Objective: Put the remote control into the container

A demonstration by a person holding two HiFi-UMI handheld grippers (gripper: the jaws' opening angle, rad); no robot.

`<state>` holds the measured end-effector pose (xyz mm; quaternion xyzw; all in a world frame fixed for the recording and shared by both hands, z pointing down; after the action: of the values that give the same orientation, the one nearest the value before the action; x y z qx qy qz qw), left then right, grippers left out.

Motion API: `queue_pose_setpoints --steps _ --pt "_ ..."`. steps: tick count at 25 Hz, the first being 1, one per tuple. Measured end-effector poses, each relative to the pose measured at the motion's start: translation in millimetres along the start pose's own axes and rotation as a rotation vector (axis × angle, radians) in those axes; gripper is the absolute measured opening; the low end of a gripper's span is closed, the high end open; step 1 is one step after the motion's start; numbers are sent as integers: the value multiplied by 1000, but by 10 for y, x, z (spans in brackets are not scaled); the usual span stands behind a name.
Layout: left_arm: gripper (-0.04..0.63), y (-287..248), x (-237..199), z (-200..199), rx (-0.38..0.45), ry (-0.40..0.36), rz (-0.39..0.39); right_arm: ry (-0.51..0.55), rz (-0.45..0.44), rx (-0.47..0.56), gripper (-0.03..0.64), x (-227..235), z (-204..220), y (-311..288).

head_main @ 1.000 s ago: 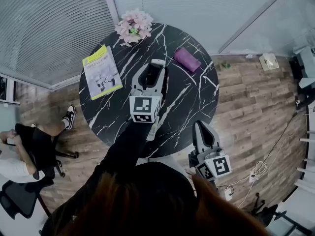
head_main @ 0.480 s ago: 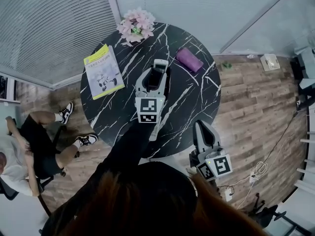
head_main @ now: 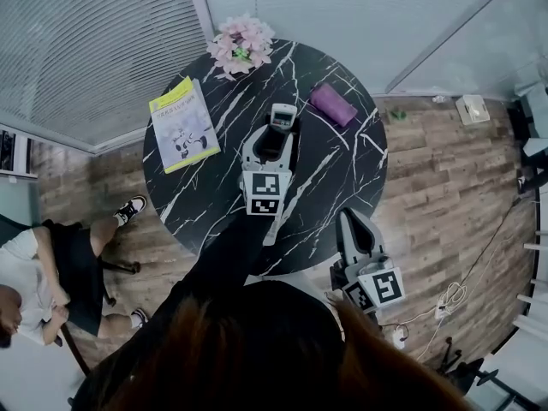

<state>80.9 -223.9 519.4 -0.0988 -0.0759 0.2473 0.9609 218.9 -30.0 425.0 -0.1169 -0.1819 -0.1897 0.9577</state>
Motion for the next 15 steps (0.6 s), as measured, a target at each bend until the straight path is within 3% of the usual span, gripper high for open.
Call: queue_pose_setpoints --steps 8,15 --pt "193 4 39 52 -22 -16 16 5 -14 -2 32 23 32 13" --pt "193 36 36 -243 58 -43 28 13 -31 -8 32 -21 44 18"
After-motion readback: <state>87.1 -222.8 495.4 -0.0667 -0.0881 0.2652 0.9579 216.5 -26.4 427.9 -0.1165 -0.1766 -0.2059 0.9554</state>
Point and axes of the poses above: the fingertips, and each gripper's own axes: y backward along the fingers, x to its right, z out of its underside, the point moved 4 cm from there along y, backward along the fingers, and after that the axes turned 5 degrees about -y, right-handed, at the moved point
